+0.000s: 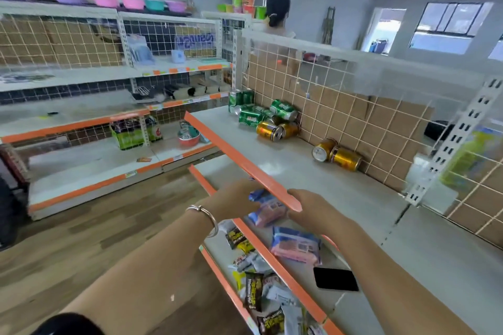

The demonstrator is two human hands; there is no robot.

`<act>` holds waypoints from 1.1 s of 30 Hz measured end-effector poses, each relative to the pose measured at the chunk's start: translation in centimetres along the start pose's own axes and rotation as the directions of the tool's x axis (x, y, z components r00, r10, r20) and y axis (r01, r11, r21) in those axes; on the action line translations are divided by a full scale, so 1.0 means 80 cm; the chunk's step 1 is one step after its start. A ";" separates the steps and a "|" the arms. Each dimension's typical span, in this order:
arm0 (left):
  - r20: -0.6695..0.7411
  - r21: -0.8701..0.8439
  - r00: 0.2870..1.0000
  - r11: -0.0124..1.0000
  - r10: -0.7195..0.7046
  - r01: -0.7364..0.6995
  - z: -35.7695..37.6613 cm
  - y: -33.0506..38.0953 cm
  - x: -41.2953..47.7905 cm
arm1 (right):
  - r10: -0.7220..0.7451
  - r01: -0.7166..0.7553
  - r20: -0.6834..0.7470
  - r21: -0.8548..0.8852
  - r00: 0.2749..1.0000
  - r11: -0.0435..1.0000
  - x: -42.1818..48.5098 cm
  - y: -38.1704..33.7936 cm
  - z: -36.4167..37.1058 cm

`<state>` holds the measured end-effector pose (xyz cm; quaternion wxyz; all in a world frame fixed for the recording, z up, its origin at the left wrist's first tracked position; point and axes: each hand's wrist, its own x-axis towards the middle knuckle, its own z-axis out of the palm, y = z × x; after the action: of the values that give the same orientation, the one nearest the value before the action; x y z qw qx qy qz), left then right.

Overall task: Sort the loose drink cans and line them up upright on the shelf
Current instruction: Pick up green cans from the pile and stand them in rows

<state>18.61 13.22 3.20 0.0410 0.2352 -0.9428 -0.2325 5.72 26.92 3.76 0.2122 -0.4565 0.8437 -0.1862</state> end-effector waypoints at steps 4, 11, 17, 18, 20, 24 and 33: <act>0.006 -0.041 1.000 0.999 -0.009 0.009 0.000 -0.035 0.046 | -0.023 0.023 0.010 -0.078 1.000 0.997 0.067 -0.002 0.007; 0.005 -0.027 0.998 0.998 -0.055 0.055 -0.013 -0.094 0.167 | -0.068 0.071 0.021 -0.171 0.997 0.983 0.216 0.012 -0.014; -0.006 -0.069 0.992 0.990 -0.126 0.125 -0.045 -0.148 0.273 | -0.120 0.120 0.008 -0.164 0.993 0.979 0.352 0.013 -0.042; -0.021 -0.089 0.990 0.987 -0.138 0.136 -0.048 -0.156 0.287 | -0.130 0.129 0.001 -0.161 0.991 0.978 0.369 0.012 -0.045; -0.046 -0.141 0.985 0.977 -0.167 0.160 -0.053 -0.171 0.313 | -0.140 0.139 -0.002 -0.152 0.990 0.979 0.397 0.010 -0.048; -0.052 -0.181 0.982 0.969 -0.182 0.170 -0.058 -0.199 0.364 | -0.126 0.129 0.027 -0.138 0.992 0.982 0.447 0.005 -0.050; -0.206 -0.363 0.952 0.921 -0.228 0.142 -0.109 -0.287 0.508 | -0.072 0.070 -0.125 -0.025 0.990 0.997 0.604 -0.032 -0.077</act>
<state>-6.05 -27.20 -0.90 0.1747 0.3399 -0.8488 -0.3655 -19.59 -14.68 1.19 0.1474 -0.4758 0.8404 -0.2134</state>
